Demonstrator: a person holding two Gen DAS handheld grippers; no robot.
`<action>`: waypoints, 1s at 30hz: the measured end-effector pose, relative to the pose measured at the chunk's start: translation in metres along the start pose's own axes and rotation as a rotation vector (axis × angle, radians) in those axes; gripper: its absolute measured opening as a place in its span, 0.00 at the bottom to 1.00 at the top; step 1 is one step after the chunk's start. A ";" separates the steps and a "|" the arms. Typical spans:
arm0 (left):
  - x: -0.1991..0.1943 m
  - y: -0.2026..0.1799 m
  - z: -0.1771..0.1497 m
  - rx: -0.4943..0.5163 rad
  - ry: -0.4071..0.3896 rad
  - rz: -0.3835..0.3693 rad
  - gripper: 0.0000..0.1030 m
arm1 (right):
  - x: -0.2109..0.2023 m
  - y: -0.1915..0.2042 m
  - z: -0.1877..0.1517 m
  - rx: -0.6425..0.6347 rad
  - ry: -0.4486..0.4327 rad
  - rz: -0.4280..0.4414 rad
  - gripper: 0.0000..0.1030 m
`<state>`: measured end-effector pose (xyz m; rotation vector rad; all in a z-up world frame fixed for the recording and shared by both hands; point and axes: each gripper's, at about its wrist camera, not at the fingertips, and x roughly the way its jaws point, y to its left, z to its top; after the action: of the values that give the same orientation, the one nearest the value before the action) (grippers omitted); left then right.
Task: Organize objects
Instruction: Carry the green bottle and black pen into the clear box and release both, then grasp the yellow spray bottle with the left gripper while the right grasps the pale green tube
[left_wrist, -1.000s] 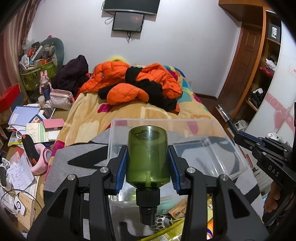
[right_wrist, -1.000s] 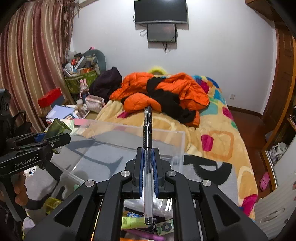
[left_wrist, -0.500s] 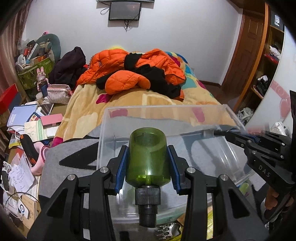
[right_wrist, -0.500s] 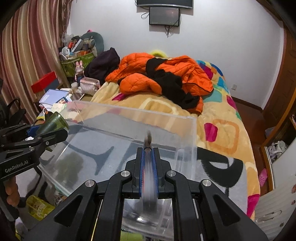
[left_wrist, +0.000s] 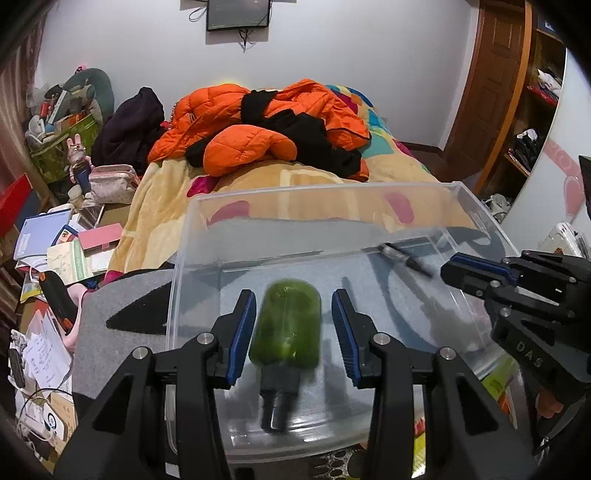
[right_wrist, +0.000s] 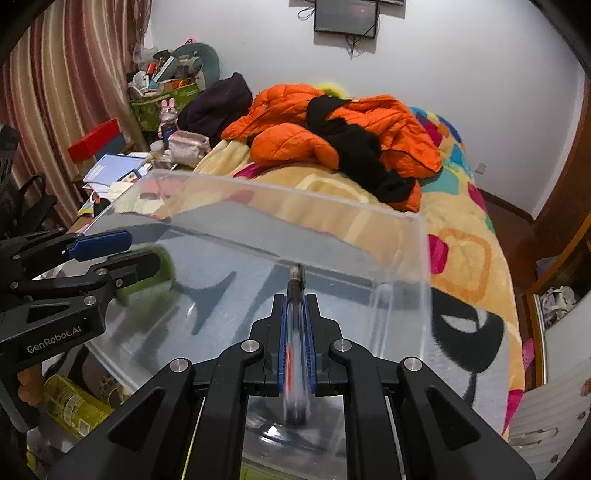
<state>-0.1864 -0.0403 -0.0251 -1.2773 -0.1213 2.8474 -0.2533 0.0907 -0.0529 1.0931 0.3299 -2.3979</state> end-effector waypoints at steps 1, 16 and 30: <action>0.000 0.000 0.000 -0.001 0.003 -0.001 0.41 | 0.001 0.001 0.000 -0.001 0.005 0.002 0.07; -0.034 -0.006 -0.005 0.028 -0.036 -0.018 0.62 | -0.036 0.002 -0.008 -0.002 -0.051 0.021 0.39; -0.072 -0.009 -0.040 0.056 -0.035 -0.050 0.78 | -0.094 -0.003 -0.044 0.015 -0.125 0.003 0.72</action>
<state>-0.1081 -0.0323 0.0028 -1.1976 -0.0729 2.8106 -0.1731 0.1418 -0.0104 0.9446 0.2673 -2.4557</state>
